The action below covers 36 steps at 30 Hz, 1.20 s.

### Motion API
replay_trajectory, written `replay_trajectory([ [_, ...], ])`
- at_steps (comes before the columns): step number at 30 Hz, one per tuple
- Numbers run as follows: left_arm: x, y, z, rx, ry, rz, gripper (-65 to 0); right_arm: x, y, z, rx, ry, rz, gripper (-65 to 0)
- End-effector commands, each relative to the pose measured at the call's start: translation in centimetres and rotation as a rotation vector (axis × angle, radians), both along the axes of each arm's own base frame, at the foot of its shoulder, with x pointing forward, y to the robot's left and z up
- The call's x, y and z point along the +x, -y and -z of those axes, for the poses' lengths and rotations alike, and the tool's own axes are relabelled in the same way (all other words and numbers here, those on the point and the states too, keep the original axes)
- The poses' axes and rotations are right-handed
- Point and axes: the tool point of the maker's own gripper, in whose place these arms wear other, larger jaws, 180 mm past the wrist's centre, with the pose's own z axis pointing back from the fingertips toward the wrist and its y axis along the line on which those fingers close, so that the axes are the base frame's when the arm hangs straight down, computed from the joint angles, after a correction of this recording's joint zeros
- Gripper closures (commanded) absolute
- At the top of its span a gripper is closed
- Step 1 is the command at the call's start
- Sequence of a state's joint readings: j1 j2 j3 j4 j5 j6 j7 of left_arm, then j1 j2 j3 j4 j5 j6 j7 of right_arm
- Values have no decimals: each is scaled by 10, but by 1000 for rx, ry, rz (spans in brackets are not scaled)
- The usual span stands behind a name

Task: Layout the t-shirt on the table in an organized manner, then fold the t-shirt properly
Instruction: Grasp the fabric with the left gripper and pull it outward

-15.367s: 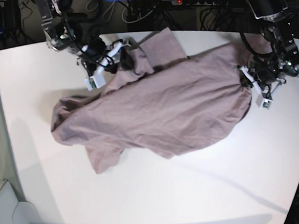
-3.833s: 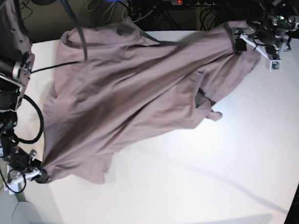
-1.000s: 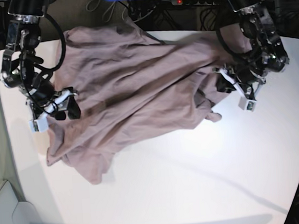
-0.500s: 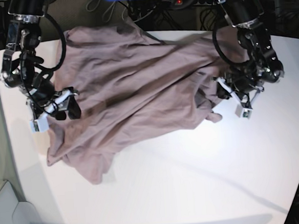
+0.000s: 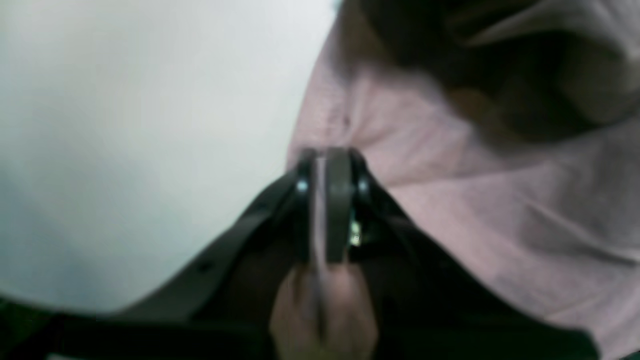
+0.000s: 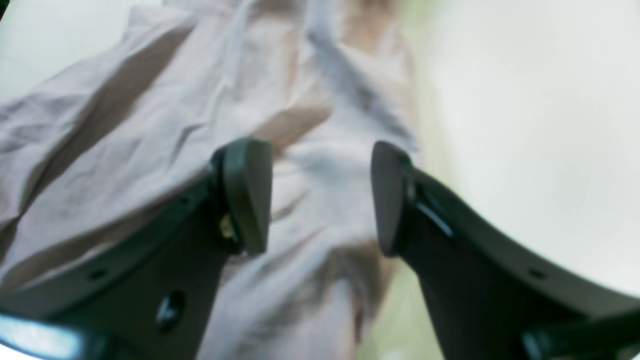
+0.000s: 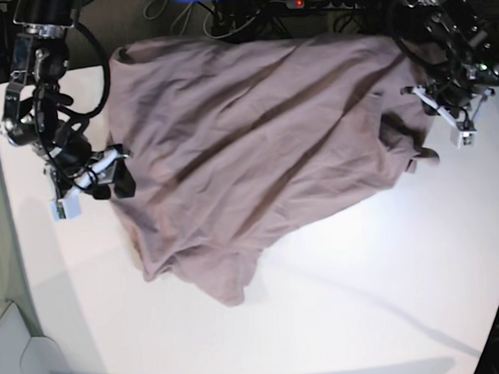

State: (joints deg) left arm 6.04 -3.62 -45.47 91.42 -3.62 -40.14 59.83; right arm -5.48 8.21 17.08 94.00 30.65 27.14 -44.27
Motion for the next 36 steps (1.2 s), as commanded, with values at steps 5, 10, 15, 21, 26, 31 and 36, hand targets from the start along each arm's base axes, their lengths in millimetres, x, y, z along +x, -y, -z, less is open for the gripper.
replay_trajectory([
  [5,7,8,-32,45,87,9,-38,6,-7,-5,21,30,-20,-324],
  [10,8,19,-54,75,117,11,-38,4,-8,1,26,12,-21,-324],
  [15,13,17,-74,116,162,14,-39,4,-9,0,26,16,-22,-324],
  [21,14,19,-73,109,167,13,-40,5,-9,-1,26,18,-22,-324],
  [26,13,17,-75,115,168,7,-166,5,-12,-1,29,18,-31,-324],
  [31,15,-2,-93,93,251,-75,-326,2,-43,4,40,3,-117,-324],
  [36,20,-14,-123,1,415,-114,-341,-1,-65,4,52,-1,-178,-324],
])
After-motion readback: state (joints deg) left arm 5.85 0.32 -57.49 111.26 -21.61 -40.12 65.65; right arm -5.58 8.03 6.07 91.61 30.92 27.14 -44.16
